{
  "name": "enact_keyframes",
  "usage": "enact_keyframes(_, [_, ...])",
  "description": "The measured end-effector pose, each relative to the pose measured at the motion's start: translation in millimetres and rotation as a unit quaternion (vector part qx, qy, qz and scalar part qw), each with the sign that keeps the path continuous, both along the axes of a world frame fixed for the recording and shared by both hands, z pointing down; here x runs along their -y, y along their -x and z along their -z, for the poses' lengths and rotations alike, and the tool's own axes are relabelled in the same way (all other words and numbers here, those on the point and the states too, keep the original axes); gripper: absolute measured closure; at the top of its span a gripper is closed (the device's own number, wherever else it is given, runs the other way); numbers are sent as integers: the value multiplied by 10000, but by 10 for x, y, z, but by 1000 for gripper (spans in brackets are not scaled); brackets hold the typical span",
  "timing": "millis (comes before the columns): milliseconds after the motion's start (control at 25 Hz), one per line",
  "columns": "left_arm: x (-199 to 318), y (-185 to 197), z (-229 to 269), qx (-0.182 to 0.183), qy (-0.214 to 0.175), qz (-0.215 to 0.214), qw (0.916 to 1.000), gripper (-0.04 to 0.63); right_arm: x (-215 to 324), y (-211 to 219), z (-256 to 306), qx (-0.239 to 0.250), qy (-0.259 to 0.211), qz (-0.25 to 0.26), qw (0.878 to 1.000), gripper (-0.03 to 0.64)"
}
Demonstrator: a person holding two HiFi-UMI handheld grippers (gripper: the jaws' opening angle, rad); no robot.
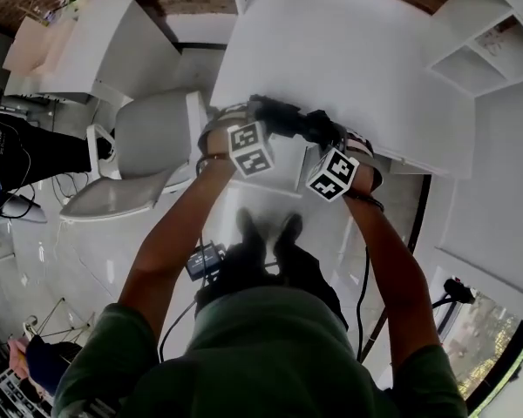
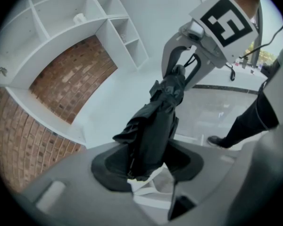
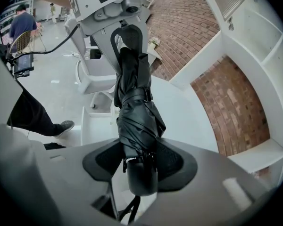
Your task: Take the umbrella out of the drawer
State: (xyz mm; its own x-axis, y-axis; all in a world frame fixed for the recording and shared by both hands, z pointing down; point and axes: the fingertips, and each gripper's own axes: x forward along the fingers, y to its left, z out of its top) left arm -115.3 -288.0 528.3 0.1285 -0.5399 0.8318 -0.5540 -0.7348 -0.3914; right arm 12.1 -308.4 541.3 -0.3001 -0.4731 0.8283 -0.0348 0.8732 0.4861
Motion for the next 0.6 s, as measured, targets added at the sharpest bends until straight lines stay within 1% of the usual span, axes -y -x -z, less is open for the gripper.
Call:
enact_keyframes(360, [279, 212, 202, -70, -281, 109, 9995, 405, 308, 245, 212, 9, -367, 155, 9992, 405])
enact_keyframes(600, [571, 342, 138, -150, -353, 234, 9990, 405, 635, 376, 138, -35, -523, 217, 9984, 403])
